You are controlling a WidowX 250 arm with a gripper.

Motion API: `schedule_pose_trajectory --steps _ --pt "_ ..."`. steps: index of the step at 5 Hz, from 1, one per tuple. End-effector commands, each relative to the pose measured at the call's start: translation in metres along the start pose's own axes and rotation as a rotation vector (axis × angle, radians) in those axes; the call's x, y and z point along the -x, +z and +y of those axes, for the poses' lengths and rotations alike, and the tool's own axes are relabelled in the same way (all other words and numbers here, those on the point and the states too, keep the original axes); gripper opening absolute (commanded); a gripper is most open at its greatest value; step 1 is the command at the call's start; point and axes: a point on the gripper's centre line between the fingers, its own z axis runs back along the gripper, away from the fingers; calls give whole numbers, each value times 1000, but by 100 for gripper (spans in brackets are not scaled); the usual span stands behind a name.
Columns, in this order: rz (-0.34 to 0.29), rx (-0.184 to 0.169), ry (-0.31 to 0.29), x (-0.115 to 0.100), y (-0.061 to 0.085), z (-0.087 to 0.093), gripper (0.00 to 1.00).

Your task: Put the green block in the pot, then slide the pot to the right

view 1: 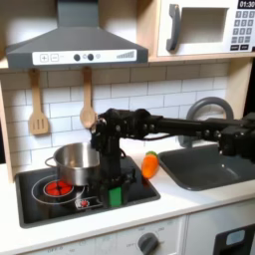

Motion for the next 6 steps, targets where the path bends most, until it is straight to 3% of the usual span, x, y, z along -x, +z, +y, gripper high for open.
schedule_pose_trajectory --steps 1,3,6 --pt "-48 28 -16 5 13 -13 0" --pt "-84 32 -26 11 38 -15 0" --pt "-172 47 14 -6 64 -15 0"
